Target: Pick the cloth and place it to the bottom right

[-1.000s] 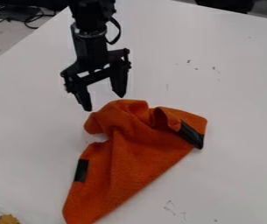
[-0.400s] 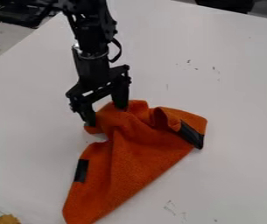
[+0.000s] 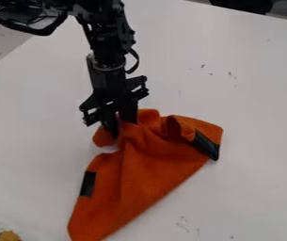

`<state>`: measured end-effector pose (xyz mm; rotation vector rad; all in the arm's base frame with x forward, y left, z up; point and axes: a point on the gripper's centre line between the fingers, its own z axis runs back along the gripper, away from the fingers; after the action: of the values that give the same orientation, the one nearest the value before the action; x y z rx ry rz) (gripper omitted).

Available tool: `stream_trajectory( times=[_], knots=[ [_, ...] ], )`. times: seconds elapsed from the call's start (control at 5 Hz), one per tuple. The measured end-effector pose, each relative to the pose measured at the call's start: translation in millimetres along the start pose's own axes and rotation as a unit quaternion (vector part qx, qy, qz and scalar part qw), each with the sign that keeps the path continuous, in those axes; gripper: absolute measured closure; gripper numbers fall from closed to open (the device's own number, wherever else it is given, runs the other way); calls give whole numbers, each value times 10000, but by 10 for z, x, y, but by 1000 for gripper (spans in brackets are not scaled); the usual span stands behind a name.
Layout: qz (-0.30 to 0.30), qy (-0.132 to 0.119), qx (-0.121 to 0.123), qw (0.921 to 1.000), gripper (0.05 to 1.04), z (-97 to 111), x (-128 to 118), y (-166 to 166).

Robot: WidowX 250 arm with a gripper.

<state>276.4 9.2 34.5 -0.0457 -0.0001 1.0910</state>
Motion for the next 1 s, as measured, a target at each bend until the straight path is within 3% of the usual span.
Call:
stream_trajectory(
  times=[0.2,0.4,0.6,1.0],
  knots=[
    [-99,-41,-18,9999,924,77,-9,0],
    [-311,-390,-129,9987,1010,325,-104,-40],
    [-444,-776,-277,9956,1018,501,-365,-89],
    [-903,-1282,-512,9863,1019,497,-1081,-274]
  ],
)
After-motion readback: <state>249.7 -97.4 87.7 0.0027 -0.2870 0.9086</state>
